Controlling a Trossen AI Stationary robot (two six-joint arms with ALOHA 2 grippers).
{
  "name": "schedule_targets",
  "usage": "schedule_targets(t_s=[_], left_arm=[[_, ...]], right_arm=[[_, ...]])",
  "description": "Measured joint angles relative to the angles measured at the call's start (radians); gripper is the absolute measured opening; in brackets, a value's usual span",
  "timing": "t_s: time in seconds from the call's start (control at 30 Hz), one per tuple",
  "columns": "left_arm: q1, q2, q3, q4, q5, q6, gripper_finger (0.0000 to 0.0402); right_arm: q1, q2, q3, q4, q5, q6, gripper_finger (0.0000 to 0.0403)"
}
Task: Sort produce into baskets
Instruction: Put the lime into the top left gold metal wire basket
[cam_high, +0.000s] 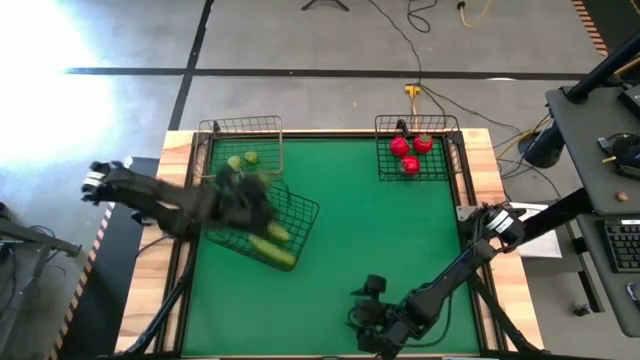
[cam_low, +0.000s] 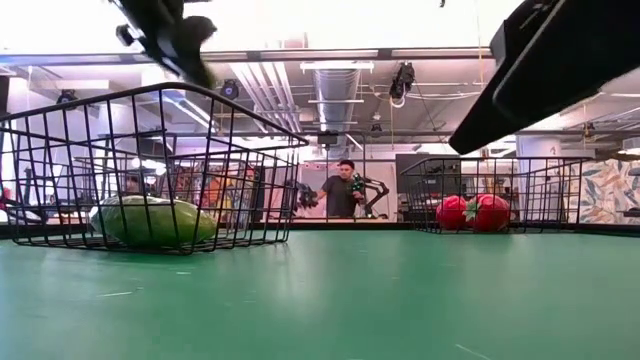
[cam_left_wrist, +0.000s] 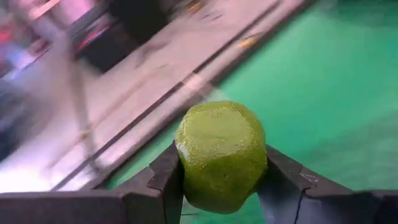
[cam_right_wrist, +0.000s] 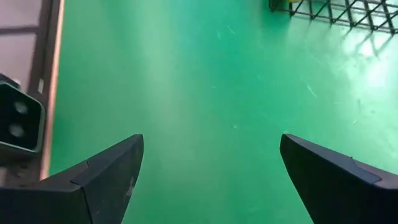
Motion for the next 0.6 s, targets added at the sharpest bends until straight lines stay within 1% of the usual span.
schedule_targets(t_s=[0.07,0.2,0.27,0.33,0.47,0.53,0.6], left_arm=[[0.142,-0.034,-0.002,-0.027,0.024,0.047,0.0139],[0.472,-0.042,-0.005,-0.006,0.224,0.207,0.0139],[0.624,-0.025,-0.005,-0.006,0.283,0.293,0.0138],[0.758,-0.003,-0.006,-0.003,0.354,0.349,0.0138],[0.960,0.044,-0.019,0.053,0.511,0.454,0.0138],[1.028,0.076,-0.022,0.079,0.560,0.476,0.0138],[1.071,0.114,-0.022,0.099,0.604,0.477,0.0138]], right_arm=[[-0.008,0.000,0.000,-0.007,-0.003,-0.041,0.0370],[-0.033,-0.003,0.009,-0.064,-0.033,-0.066,0.0370],[-0.042,-0.011,0.011,-0.099,-0.061,-0.062,0.0370],[-0.047,-0.024,0.011,-0.119,-0.113,-0.058,0.0370],[-0.053,-0.060,0.010,-0.141,-0.238,-0.061,0.0366],[-0.056,-0.083,0.010,-0.148,-0.274,-0.076,0.0362],[-0.061,-0.114,0.010,-0.184,-0.294,-0.105,0.0358]])
